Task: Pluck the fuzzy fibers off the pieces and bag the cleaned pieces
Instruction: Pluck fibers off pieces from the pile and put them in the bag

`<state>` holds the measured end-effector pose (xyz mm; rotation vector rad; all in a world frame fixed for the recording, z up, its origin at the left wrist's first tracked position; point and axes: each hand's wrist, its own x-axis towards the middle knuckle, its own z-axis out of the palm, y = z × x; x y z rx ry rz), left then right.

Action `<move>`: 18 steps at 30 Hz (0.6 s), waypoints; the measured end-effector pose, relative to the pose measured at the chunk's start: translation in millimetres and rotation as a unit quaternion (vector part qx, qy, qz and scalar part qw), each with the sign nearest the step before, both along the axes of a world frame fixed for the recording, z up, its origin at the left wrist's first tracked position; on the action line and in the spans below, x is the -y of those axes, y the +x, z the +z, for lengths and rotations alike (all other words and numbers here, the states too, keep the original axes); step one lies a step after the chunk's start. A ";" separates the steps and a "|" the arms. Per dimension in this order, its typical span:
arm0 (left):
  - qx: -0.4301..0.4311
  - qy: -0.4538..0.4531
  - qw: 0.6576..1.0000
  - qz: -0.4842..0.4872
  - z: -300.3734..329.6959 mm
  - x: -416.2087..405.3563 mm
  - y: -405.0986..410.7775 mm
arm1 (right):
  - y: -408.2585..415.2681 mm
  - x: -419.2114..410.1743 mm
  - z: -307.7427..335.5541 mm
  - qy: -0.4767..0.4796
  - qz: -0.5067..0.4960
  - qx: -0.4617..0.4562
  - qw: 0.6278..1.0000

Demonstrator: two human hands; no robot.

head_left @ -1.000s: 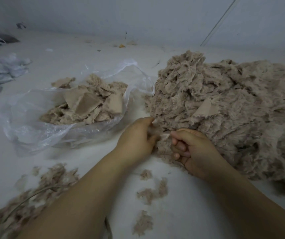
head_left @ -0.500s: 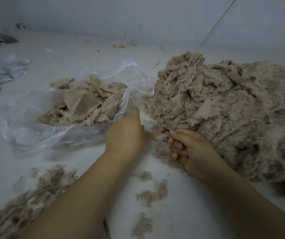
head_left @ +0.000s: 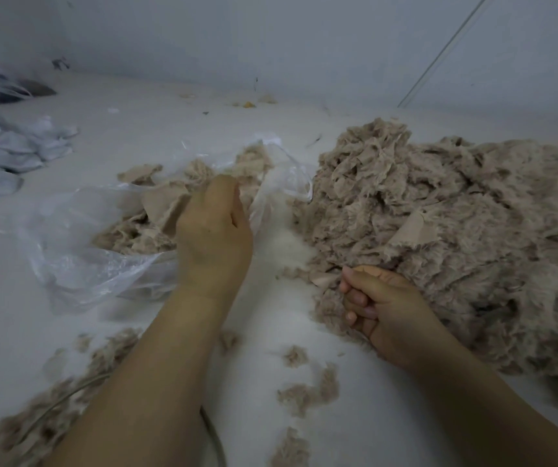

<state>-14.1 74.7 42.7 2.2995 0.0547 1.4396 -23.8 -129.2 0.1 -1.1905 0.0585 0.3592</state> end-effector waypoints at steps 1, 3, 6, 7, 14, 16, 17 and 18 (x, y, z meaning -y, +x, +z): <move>-0.063 0.013 0.998 0.021 -1.1 -5.5 5.4 | -0.1 -0.1 -0.2 0.002 -0.001 0.000 1.000; -0.211 0.020 0.976 0.059 -6.4 -9.1 12.6 | -0.1 -0.3 -0.6 0.004 -0.002 0.001 1.000; -0.307 0.054 0.945 0.096 -9.2 -6.5 13.7 | -0.7 -1.5 -0.1 0.000 -0.002 -0.001 1.000; -0.329 0.069 0.936 0.103 -9.2 -6.3 14.6 | -0.9 -1.5 0.4 0.002 -0.003 -0.002 1.000; -0.288 0.154 0.942 0.079 -9.6 -5.4 14.5 | -1.0 -2.1 2.1 0.009 -0.003 -0.002 1.000; -0.322 0.137 0.937 0.009 -14.4 -3.0 12.9 | -0.7 -2.1 1.5 0.008 -0.006 -0.004 1.000; -0.369 0.131 0.920 -0.001 -16.4 -2.8 12.9 | -0.6 -1.7 1.4 0.008 -0.006 -0.004 1.000; -0.407 0.137 0.903 -0.002 -18.1 -3.1 13.2 | -0.5 -1.6 1.3 0.008 -0.006 -0.003 1.000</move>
